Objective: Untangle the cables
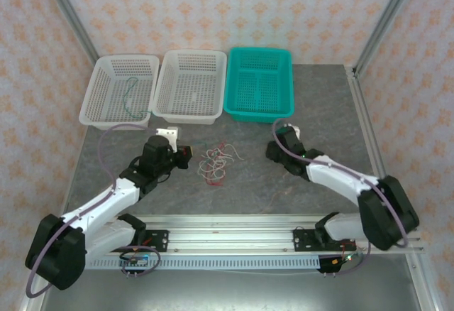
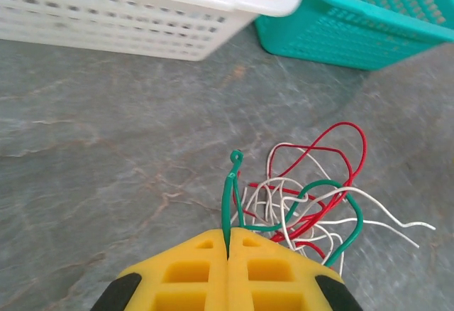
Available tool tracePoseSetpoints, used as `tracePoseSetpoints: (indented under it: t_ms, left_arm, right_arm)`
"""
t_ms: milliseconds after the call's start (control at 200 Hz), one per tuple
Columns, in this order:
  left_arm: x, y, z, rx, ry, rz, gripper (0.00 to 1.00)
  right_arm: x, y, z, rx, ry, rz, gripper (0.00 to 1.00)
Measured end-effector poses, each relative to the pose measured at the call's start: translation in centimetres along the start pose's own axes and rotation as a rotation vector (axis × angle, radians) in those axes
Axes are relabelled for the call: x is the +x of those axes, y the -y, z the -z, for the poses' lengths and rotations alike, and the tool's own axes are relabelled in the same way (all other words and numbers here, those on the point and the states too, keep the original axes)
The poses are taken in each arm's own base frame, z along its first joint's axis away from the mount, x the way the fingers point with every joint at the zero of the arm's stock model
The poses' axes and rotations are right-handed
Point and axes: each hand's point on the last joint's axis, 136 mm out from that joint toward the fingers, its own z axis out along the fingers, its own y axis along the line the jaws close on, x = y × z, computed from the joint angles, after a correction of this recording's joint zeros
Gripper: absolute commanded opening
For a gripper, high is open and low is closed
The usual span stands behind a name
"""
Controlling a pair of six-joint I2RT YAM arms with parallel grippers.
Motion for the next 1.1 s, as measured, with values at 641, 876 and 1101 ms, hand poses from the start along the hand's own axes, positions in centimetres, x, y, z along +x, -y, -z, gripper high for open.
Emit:
tracePoseSetpoints:
  t_ms: [641, 876, 1101]
  left_arm:
    - [-3.6, 8.0, 2.9, 0.308, 0.198, -0.225, 0.00]
    - [-2.8, 8.0, 3.1, 0.329, 0.190, -0.201, 0.00]
    - [-4.8, 5.0, 5.7, 0.186, 0.307, -0.122, 0.00]
  right_arm:
    - [2.2, -19.4, -1.0, -0.541, 0.052, 0.609, 0.66]
    - [2.9, -17.7, -4.2, -0.458, 0.091, 0.535, 0.47]
    - [1.1, -12.7, -5.9, -0.290, 0.089, 0.221, 0.22]
